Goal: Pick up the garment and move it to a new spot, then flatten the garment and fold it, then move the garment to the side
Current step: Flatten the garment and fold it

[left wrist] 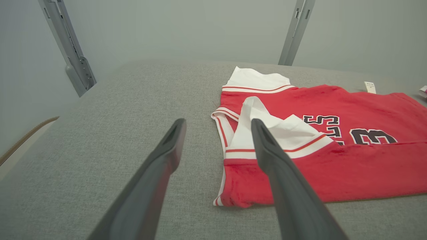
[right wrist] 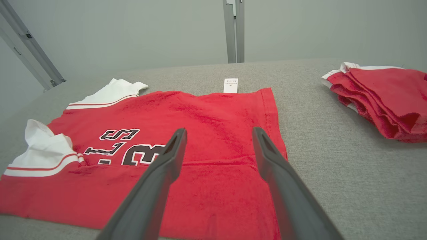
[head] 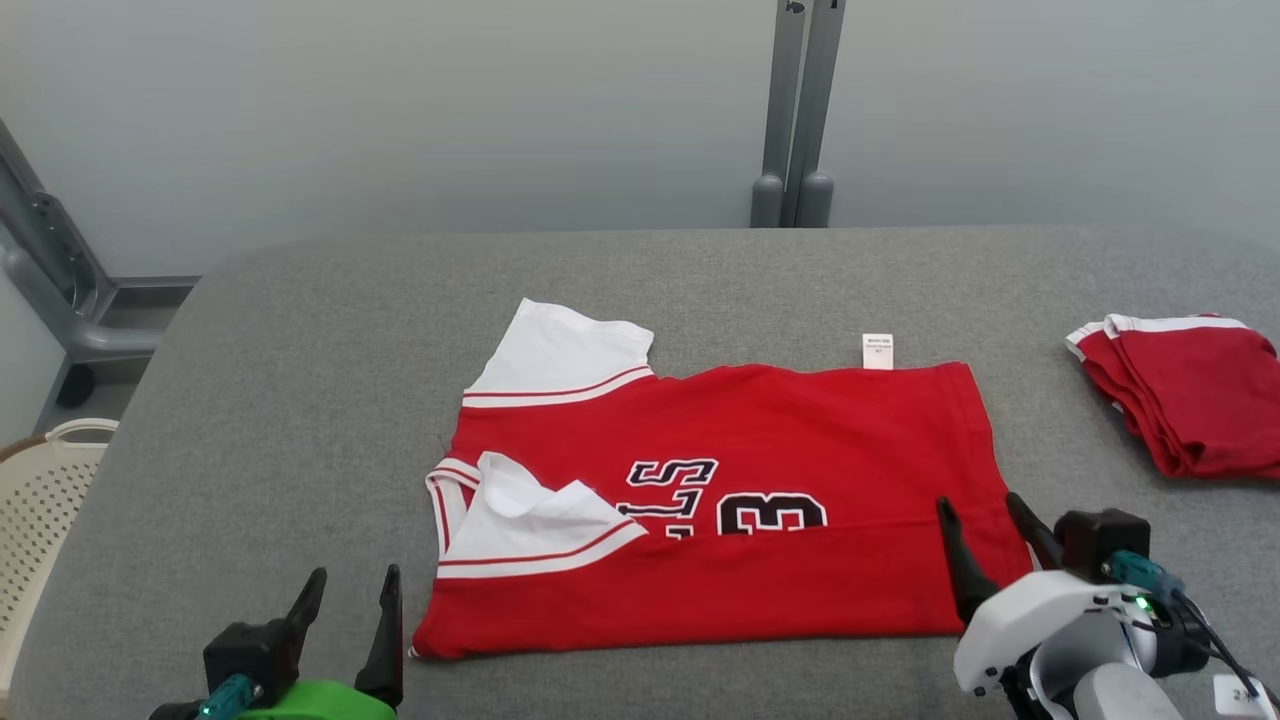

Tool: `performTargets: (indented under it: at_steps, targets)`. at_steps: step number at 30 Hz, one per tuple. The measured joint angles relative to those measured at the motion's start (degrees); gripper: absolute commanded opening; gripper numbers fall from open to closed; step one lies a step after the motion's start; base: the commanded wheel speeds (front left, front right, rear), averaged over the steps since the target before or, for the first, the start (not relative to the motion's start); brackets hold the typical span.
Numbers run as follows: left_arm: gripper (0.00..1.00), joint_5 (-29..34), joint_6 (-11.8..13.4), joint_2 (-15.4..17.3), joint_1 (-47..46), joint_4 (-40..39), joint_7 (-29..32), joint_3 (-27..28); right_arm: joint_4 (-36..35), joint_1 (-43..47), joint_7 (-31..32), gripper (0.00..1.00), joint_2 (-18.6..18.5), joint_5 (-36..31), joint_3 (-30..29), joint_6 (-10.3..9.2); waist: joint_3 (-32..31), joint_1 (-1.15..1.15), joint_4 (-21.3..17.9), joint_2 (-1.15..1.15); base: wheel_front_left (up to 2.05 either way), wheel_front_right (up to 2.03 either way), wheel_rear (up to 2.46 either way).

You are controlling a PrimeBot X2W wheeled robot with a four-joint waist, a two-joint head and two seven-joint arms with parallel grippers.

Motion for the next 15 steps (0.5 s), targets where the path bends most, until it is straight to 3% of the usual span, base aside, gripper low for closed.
performTargets:
  at_steps: [6, 15]
  targets:
    - [1.00, -2.63, -1.34, -0.45, -5.91, 1.21, 9.45, -1.52, -0.14, -4.93, 12.27, 1.00, 0.13, -0.80, 1.11, 0.00, 1.67, 0.00, -0.53, 0.00, 0.00, 0.00, 0.00]
    - [1.00, -3.33, -3.05, -1.10, -24.75, 8.58, 23.57, -3.88, -1.33, -17.57, 31.81, 1.00, 0.02, -3.32, 0.48, 0.00, 6.08, 0.00, -1.48, 0.00, 0.00, 0.00, 0.00]
